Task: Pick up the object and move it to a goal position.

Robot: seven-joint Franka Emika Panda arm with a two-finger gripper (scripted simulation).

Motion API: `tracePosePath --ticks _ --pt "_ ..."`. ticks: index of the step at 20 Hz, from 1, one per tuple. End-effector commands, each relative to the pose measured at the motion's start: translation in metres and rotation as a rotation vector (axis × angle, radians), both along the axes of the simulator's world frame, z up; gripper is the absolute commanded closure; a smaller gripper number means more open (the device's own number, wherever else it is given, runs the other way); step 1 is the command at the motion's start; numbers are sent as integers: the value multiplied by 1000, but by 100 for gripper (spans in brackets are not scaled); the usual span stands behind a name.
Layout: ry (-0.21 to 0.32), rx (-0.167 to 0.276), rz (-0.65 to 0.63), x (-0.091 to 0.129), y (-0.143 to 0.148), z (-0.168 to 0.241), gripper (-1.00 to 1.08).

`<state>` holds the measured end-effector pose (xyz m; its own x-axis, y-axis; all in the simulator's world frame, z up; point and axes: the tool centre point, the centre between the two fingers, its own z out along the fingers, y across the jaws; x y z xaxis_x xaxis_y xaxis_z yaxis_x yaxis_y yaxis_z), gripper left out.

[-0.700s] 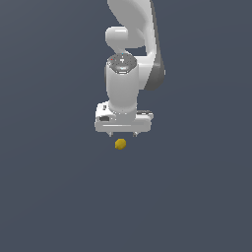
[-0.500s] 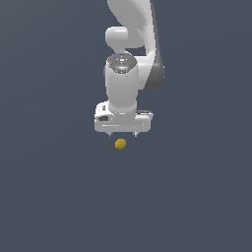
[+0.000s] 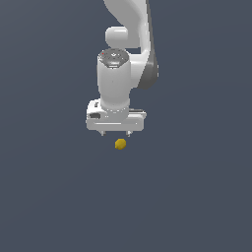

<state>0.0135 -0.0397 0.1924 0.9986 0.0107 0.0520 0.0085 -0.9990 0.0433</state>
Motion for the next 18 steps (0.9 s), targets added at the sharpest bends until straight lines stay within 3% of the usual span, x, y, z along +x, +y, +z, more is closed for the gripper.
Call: tracePosePath --ticks 1,8,18 --pt "1 1 0 -1 1 -2 -92" --pt "12 13 -20 -10 4 -30 -92" --pt "43 40 -80 -43 11 -99 -92"
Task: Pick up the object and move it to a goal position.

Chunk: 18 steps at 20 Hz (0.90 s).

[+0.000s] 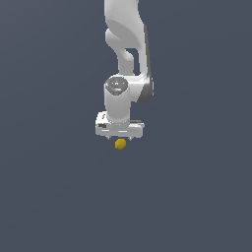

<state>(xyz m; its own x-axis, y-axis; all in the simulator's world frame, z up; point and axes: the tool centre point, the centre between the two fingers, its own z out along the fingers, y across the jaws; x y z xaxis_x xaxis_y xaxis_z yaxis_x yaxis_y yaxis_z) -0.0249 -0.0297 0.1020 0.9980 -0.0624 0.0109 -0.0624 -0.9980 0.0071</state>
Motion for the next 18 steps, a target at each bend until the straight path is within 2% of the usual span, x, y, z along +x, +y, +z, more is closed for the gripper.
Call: tracePosePath --ticks 1,12,18 --pt "5 4 -13 -7 1 -12 -92" --pt "11 7 -22 -13 2 -28 -92" --pt "11 8 -23 -15 2 -55 -92"
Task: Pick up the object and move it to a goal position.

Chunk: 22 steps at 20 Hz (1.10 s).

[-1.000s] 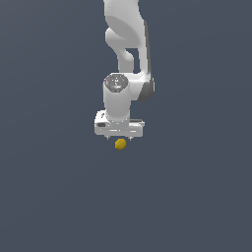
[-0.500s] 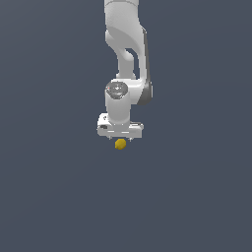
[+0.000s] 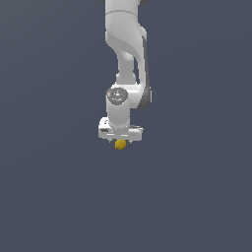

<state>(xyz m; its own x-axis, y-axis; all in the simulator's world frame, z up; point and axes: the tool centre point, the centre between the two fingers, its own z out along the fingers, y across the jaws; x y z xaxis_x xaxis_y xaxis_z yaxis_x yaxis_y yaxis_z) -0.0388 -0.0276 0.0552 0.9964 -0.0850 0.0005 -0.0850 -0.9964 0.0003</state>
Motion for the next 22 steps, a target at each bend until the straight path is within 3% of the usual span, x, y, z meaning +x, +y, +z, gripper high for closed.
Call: tracePosePath --ticks 1,8,9,22 --pt "1 0 0 -1 0 -13 -92" --pt "1 0 -1 0 0 -27 -92" --pt "1 0 -1 0 0 -27 108" --pt "0 0 -1 1 -1 -24 108"
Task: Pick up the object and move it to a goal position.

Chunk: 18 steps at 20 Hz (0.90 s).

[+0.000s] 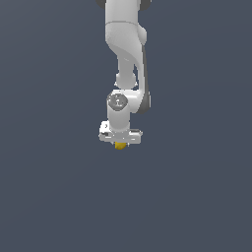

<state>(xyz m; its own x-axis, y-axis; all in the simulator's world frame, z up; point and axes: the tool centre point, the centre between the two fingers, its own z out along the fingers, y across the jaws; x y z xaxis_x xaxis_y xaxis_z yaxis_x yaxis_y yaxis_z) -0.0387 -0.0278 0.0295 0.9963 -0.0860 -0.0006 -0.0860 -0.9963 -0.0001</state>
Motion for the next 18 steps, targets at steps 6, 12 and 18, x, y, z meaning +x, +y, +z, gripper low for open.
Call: tracePosePath --ticks 6,12,18 --pt "-1 0 0 11 -8 18 108" --pt "-1 0 0 31 -23 49 108" --pt "-1 0 0 59 -43 91 108"
